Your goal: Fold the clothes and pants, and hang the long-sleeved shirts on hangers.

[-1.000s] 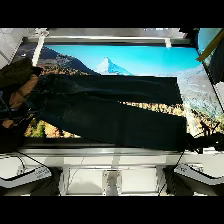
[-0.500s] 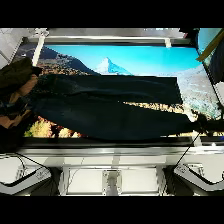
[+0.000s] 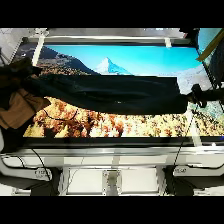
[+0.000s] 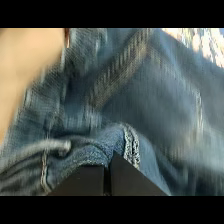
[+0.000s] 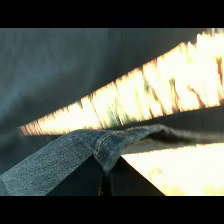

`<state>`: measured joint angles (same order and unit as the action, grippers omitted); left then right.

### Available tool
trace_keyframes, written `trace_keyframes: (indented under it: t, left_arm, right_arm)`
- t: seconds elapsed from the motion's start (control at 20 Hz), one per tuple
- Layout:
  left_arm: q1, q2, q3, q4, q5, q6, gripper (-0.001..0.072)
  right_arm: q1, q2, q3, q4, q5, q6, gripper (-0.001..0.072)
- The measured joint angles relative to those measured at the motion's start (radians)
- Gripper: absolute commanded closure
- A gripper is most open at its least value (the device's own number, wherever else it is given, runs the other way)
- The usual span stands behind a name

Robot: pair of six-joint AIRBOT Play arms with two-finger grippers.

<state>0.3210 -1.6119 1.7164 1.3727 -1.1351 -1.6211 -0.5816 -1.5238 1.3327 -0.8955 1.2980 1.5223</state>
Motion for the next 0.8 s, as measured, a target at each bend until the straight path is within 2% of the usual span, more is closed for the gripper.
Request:
trace_keyframes:
  t: [0.2,0.4,0.45,0.5,0.55,0.6,0.8]
  left_arm:
    - [-0.049,-0.226,0.264,0.089,0.015,-0.135,0.0664]
    - [-0.087,-0.352,0.350,0.100,0.137,-0.192,0.0662]
    - [-0.100,-0.372,0.357,0.104,0.179,-0.203,0.0659]
    - [-0.115,-0.390,0.360,0.110,0.228,-0.205,0.0592]
    - [-0.128,-0.406,0.359,0.117,0.273,-0.209,0.0250]
    - [-0.138,-0.416,0.358,0.119,0.312,-0.212,0.0024]
    - [-0.158,-0.418,0.353,0.112,0.405,-0.249,0.0031]
  right_arm:
    - [0.025,-0.145,0.130,0.019,-0.148,0.099,0.0682]
    - [0.046,-0.227,0.177,0.052,-0.339,0.131,0.0675]
    - [0.055,-0.240,0.182,0.053,-0.384,0.131,0.0540]
    - [0.066,-0.251,0.185,0.053,-0.438,0.125,0.0269]
    - [0.077,-0.260,0.189,0.053,-0.486,0.108,0.0180]
    - [0.085,-0.266,0.190,0.052,-0.507,0.091,0.0180]
    - [0.093,-0.277,0.202,0.042,-0.546,0.055,0.0181]
